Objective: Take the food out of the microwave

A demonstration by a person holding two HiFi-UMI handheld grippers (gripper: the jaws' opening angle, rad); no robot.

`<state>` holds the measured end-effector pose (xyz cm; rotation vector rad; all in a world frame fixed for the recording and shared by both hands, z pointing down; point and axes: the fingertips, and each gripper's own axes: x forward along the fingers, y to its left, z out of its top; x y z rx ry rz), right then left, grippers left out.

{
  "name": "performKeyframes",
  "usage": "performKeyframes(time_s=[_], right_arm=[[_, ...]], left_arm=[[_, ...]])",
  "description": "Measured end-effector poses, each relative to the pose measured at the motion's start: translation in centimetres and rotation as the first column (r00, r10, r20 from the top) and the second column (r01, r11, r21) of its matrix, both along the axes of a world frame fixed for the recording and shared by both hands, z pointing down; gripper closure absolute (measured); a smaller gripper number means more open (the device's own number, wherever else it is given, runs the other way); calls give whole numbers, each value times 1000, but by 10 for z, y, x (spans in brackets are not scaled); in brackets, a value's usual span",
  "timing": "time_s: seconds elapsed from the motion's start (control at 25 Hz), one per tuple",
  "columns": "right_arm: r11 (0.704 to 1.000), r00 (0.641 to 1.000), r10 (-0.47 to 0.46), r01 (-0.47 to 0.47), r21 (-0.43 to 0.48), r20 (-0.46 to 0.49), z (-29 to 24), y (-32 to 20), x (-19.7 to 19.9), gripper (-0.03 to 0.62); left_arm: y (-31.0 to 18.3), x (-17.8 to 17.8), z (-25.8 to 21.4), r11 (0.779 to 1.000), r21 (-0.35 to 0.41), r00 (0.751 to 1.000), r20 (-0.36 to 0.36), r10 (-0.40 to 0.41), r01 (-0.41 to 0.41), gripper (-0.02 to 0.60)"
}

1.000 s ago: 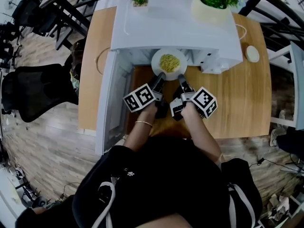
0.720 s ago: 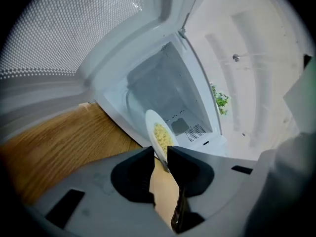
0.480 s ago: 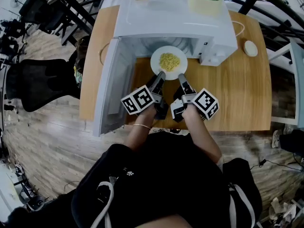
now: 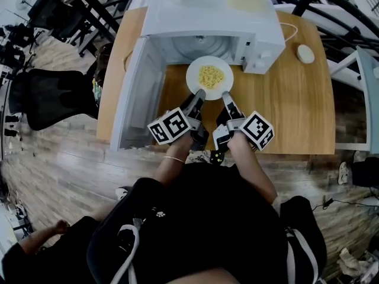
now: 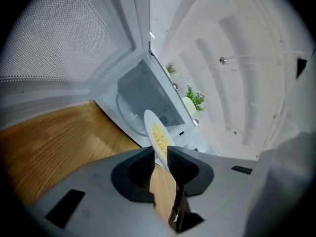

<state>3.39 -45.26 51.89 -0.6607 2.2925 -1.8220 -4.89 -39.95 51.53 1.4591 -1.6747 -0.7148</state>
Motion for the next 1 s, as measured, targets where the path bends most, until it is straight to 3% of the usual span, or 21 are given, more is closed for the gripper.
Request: performKeyframes(time_s=[1.0], right_arm=[[995,998,-43,40,96,36,-36,28,29,560]], left_arm=[[27,30,-38,997,70,999,39,14,-16,508]])
